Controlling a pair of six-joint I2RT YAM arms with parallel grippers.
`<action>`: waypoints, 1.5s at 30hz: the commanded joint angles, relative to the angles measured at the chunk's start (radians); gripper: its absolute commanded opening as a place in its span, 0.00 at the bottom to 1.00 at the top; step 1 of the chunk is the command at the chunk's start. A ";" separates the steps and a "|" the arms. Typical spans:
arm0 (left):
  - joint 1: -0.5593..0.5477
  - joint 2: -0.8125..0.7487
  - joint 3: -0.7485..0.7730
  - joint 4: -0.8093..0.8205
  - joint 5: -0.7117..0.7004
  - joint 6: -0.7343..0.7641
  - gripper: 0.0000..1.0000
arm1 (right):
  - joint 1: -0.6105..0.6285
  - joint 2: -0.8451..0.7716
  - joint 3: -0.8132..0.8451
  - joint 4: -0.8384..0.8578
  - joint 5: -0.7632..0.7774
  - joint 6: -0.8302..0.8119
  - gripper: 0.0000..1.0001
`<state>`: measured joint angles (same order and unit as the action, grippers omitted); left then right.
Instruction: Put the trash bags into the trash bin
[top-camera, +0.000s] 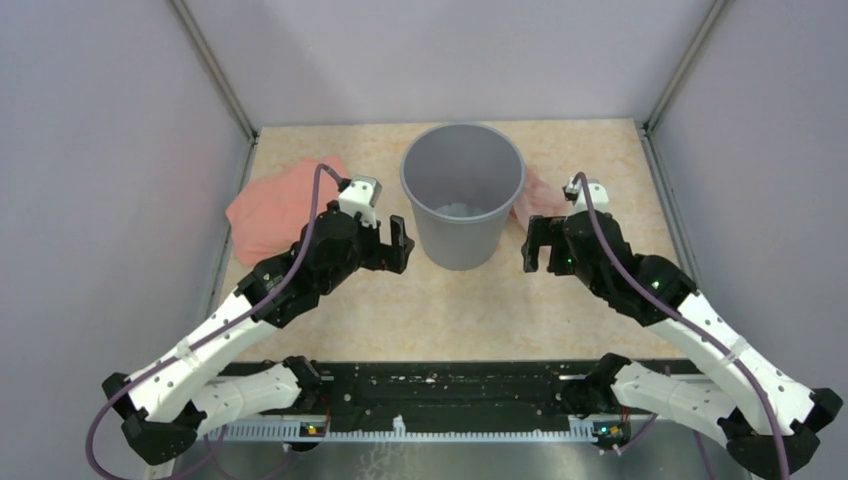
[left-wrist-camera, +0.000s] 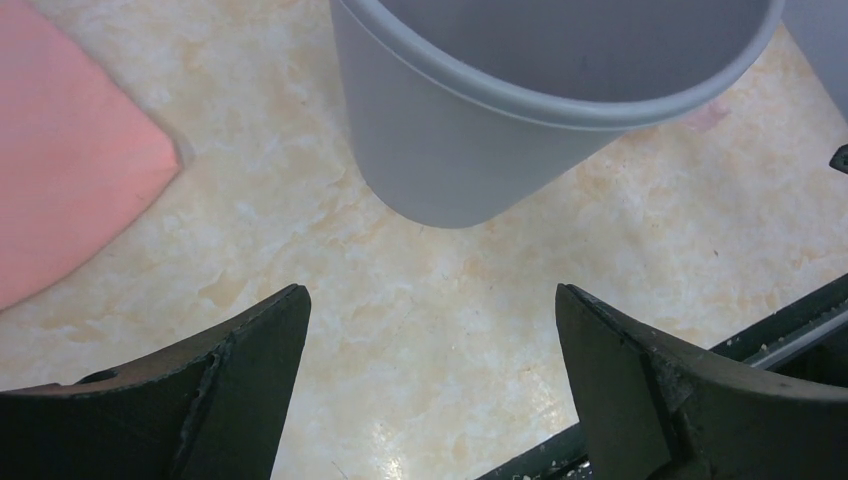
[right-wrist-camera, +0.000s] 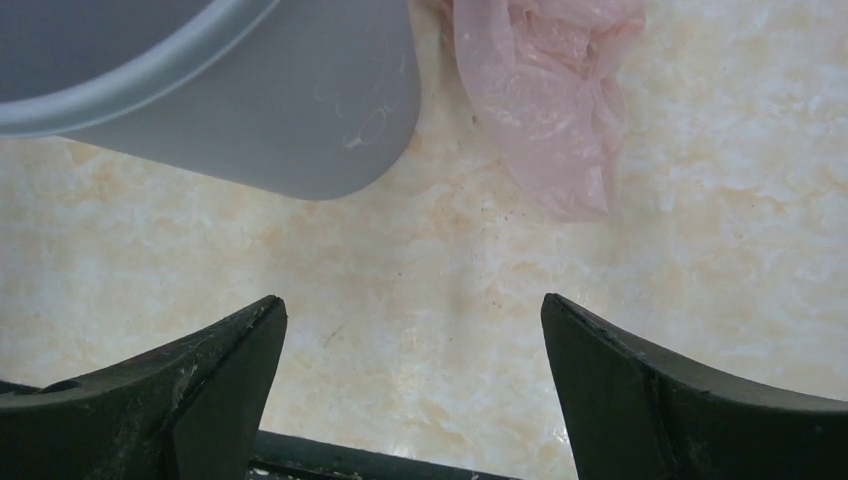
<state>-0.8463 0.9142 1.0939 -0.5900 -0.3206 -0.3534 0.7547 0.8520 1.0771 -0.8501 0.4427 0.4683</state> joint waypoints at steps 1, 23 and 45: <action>-0.004 0.016 -0.044 0.034 0.043 -0.040 0.98 | -0.017 0.015 -0.058 0.087 -0.024 0.039 0.99; -0.002 -0.032 -0.143 0.047 0.074 -0.075 0.98 | -0.135 0.240 -0.337 0.809 -0.223 0.069 0.99; -0.002 -0.076 -0.189 0.028 0.081 -0.094 0.98 | -0.013 0.750 0.044 0.978 -0.324 0.051 0.99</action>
<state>-0.8463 0.8570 0.9188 -0.5846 -0.2459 -0.4255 0.7273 1.5299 1.0214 0.0628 0.1432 0.5404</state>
